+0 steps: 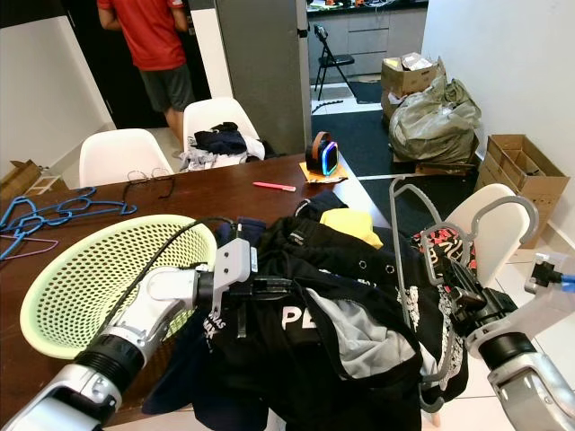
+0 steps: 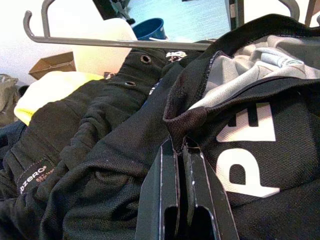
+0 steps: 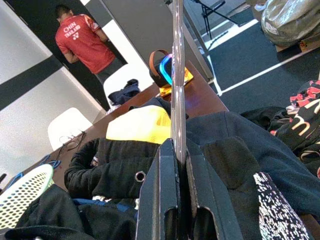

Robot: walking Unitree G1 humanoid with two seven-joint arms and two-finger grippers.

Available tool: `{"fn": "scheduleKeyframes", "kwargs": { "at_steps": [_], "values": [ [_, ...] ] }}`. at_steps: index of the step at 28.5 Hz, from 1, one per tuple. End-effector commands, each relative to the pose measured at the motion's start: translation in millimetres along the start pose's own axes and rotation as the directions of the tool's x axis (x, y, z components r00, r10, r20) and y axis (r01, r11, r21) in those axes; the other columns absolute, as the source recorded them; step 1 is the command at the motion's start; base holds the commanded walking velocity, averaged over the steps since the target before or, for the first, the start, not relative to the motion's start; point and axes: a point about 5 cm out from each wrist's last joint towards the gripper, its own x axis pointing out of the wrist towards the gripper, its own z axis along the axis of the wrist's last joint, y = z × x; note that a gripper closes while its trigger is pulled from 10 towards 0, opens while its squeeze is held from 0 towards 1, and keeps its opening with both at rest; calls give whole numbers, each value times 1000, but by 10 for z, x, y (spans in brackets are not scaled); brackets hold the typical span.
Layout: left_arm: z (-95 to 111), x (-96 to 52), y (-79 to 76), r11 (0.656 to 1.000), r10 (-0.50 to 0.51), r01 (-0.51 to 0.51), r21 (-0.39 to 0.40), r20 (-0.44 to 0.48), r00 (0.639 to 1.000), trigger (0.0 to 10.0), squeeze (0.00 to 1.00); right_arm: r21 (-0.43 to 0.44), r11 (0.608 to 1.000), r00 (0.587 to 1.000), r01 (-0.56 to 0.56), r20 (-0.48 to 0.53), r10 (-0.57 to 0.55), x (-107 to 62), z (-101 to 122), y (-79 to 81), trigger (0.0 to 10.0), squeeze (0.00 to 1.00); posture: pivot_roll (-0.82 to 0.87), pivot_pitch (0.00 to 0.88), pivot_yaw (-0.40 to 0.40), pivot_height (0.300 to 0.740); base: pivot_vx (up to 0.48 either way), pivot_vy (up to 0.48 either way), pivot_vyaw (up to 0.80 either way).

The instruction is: Hang hanger

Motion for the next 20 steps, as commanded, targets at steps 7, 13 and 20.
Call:
{"fn": "scheduleKeyframes", "kwargs": {
  "at_steps": [7, 13, 20],
  "values": [
    [106, -53, 143, 999, 48, -49, 22, 31, 998, 0, 0, -6, 1000, 1000, -21, -8, 21, 46, -14, 37, 10000, 0, -224, 0, 36, 740, 0, 0, 0],
    [749, -87, 520, 987, 125, -146, 65, 256, 959, 0, 0, 5, 1000, 1000, -27, 1, 27, 101, -38, 35, 10000, 0, -199, 0, 40, 740, 0, 0, 0],
    [1049, -209, 692, 971, 147, -198, 136, 314, 938, 0, 0, 68, 997, 997, -46, 64, 42, 139, 1, 4, 10000, 0, -167, 0, 45, 740, 0, 0, 0]
  ]
}}
